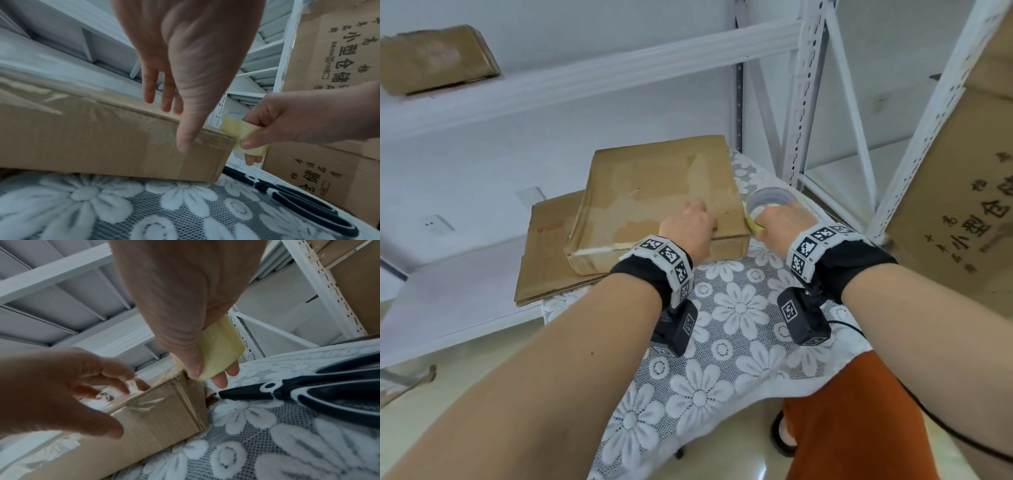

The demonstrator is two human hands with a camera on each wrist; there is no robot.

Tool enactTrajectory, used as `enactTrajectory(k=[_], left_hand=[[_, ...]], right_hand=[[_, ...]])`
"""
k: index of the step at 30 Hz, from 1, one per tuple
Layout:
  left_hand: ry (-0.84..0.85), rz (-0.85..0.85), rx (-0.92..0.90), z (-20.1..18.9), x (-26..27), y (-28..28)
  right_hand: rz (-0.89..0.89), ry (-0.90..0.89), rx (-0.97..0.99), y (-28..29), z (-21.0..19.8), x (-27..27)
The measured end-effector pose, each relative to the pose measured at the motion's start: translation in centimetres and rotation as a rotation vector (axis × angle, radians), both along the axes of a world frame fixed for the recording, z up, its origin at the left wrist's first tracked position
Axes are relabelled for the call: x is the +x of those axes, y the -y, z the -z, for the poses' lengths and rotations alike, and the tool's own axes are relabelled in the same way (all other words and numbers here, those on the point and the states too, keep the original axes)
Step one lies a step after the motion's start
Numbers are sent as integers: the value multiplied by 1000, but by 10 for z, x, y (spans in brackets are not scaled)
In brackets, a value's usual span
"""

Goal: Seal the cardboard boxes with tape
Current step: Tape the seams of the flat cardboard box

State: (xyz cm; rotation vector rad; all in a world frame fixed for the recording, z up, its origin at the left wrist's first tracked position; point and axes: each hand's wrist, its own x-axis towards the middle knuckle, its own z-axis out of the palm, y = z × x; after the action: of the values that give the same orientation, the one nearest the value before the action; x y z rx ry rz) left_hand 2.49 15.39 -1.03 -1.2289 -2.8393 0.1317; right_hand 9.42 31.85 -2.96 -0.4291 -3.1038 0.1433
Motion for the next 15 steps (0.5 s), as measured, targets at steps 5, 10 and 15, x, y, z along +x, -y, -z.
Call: enactTrajectory(k=[5,10,15], left_hand=[[56,15,-12,7,6,-17],[-17,28,-12,16,3,-31],[-48,85,25,24,-6,-27]], right_hand=[[-58,32,95,-4,15,-5],[-113,21,172,-1,12,1],[-117,2,242,2,9,2]])
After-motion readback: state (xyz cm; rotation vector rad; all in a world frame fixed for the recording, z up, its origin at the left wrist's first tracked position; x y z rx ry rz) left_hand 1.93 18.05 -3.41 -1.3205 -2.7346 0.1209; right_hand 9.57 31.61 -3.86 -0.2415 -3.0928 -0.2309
